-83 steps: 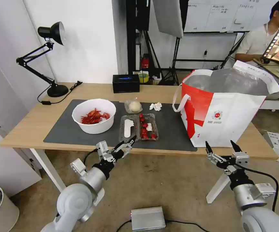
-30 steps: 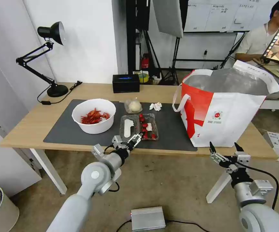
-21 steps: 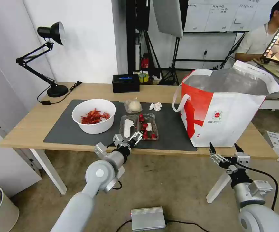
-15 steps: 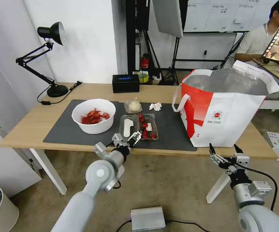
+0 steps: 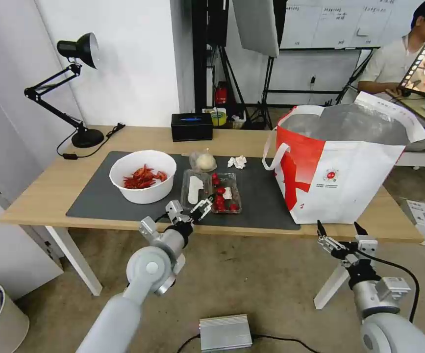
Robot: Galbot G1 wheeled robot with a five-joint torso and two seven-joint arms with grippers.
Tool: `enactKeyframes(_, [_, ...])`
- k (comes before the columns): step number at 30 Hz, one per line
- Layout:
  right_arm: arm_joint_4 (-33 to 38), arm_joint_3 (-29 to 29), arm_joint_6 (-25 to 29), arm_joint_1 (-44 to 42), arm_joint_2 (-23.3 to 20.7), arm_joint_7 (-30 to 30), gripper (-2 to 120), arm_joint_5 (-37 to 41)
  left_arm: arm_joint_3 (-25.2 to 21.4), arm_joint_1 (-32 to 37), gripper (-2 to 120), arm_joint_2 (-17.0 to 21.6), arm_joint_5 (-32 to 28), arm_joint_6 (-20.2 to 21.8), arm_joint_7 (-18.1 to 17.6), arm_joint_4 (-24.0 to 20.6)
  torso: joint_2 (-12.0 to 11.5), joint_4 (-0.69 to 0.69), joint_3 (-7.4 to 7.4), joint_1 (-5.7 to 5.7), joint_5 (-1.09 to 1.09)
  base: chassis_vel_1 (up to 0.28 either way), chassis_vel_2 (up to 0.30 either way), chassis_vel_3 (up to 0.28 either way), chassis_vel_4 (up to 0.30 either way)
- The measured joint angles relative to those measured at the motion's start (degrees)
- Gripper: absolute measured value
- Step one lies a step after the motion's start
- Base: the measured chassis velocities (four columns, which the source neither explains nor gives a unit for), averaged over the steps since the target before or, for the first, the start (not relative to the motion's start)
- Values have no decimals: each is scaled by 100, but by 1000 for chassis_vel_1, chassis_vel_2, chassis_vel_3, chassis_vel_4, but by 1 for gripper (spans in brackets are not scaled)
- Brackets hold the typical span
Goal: Pick up the trash from the table and place it into the takeout bag.
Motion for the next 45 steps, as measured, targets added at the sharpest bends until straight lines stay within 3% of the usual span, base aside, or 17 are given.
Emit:
enactKeyframes(16, [-13, -12, 17, -21, 57, -68, 100, -3, 166, -170, 100, -25, 442, -27, 524, -62, 0, 0, 0, 0, 0, 0, 0, 0, 0])
enactKeyframes(26, [141, -88, -22, 1, 64, -88, 100, 349, 459, -385, 99, 155, 914, -117, 1226, 209, -1, 0, 0, 0, 0, 0, 0, 0, 0])
enactKeyframes(32, [204, -135, -50, 33, 107, -118, 100, 430, 635, -578, 85, 222, 1275, -143, 1503, 458, -1, 0, 0, 0, 0, 0, 0, 0, 0])
enactKeyframes(34, [248, -163, -69, 40, 122, -123, 100, 495, 714, -674, 74, 243, 1640, -185, 1736, 602, -1, 0, 0, 0, 0, 0, 0, 0, 0])
enactKeyframes(45, [347, -295, -74, 83, 102, -183, 100, 914, 866, -969, 36, 350, 2637, -273, 2308, 1081, -1, 0, 0, 0, -1, 0, 0, 0, 0])
